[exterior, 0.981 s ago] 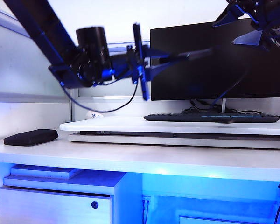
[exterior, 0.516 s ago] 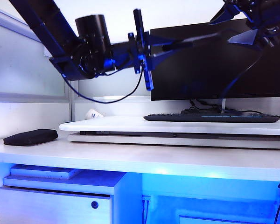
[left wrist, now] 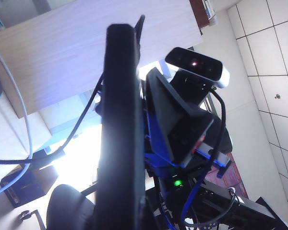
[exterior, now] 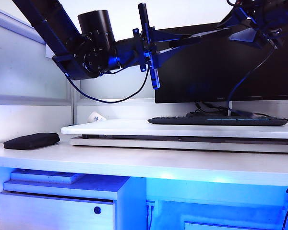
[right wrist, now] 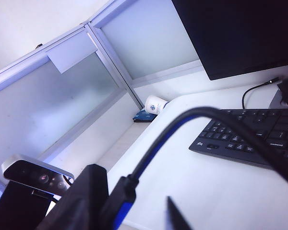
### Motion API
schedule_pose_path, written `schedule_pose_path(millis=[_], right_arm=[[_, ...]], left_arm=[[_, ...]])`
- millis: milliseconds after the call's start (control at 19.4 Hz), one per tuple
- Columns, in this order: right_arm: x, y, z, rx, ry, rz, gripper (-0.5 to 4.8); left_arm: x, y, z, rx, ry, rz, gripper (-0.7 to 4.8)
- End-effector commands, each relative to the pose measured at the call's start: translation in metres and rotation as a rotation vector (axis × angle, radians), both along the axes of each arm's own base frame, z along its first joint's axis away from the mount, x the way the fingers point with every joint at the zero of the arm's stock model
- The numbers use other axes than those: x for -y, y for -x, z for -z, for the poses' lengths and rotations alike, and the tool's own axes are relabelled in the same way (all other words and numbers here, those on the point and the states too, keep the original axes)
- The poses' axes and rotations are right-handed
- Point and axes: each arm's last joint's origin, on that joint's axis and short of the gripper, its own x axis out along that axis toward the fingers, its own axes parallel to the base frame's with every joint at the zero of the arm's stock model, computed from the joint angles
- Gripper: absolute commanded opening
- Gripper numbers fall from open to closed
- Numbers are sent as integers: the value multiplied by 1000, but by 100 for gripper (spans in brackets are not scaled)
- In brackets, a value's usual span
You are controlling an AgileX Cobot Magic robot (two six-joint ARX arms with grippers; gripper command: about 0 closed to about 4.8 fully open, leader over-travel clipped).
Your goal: Unplug the data cable of the portable hard drive.
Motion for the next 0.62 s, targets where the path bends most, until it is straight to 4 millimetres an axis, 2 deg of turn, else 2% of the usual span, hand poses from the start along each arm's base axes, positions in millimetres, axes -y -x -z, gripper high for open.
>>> schedule_pose_path(millis=[52, 206, 310, 361, 464, 619], right_arm=[[0, 1, -6, 31, -2, -1, 162], [0, 0, -7, 45, -3, -1, 142], [-1, -1, -6, 49, -3, -3, 41], [-2, -1, -6, 49, -4, -9, 23], [-4, -1, -6, 49, -4, -12, -2], [-8, -3, -4, 49, -4, -28, -1]], left_arm=[[-1, 2, -10, 45, 21, 1, -6], [-1, 2, -10, 45, 21, 2, -6], [-1, 2, -9, 46, 18, 8, -6], [-1, 2, -9, 46, 18, 8, -6], [-1, 2, -9, 46, 18, 8, -6], [-1, 2, -9, 47, 18, 9, -6]])
